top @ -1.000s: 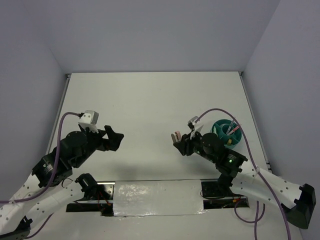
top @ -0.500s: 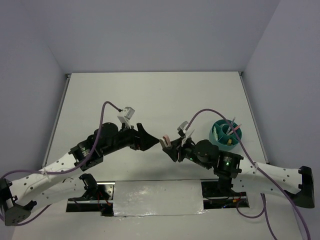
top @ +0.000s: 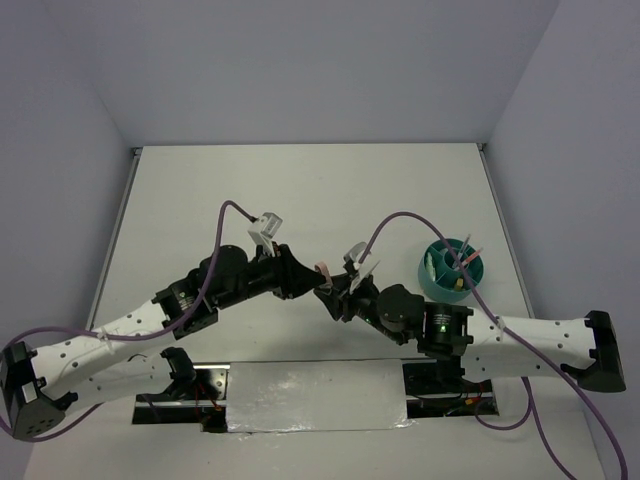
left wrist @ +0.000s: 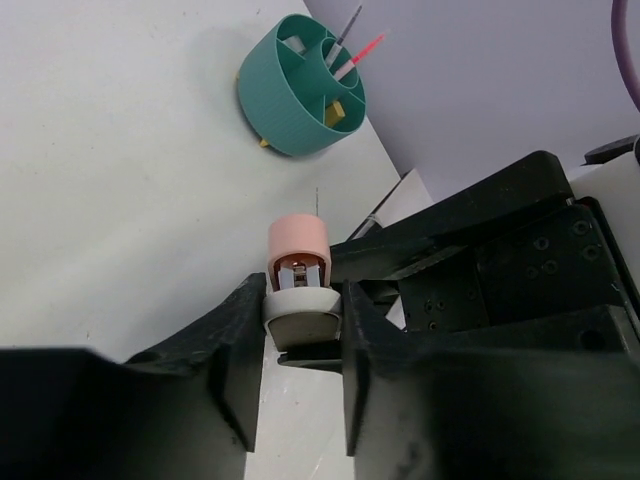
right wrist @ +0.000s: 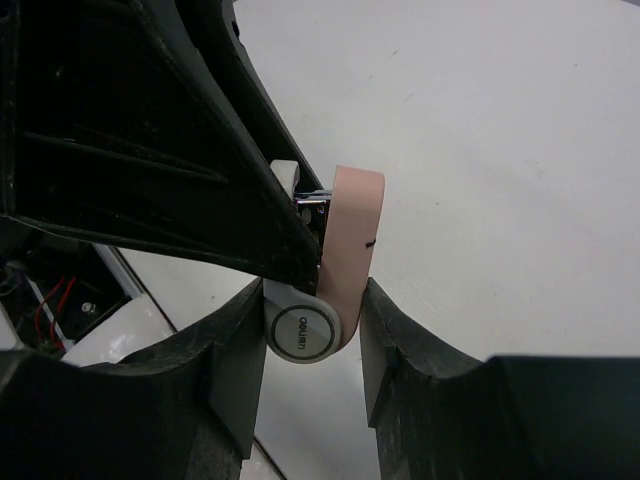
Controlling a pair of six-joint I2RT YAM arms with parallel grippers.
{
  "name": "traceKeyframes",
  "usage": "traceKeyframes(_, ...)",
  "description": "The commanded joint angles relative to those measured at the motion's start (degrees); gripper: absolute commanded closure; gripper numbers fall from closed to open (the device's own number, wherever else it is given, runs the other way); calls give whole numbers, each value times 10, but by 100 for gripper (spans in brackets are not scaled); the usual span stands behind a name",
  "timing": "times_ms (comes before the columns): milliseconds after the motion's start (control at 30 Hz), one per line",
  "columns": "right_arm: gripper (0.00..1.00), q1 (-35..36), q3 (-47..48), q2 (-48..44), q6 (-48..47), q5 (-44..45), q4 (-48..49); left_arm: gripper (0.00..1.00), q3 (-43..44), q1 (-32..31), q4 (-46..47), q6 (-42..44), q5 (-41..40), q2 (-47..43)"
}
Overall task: Sort the stationery into containers
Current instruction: Pick up the stapler from the center of the board, then place the stapler in the storage box.
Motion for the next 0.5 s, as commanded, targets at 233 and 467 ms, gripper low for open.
traceKeyframes(233,55,9,16,-18,-9,-40,52,100,24,-3,23,33,-11,4)
traceKeyframes(467,0,-35,10,-113,25,-181,-36,100,19,-3,43,153,57,-46)
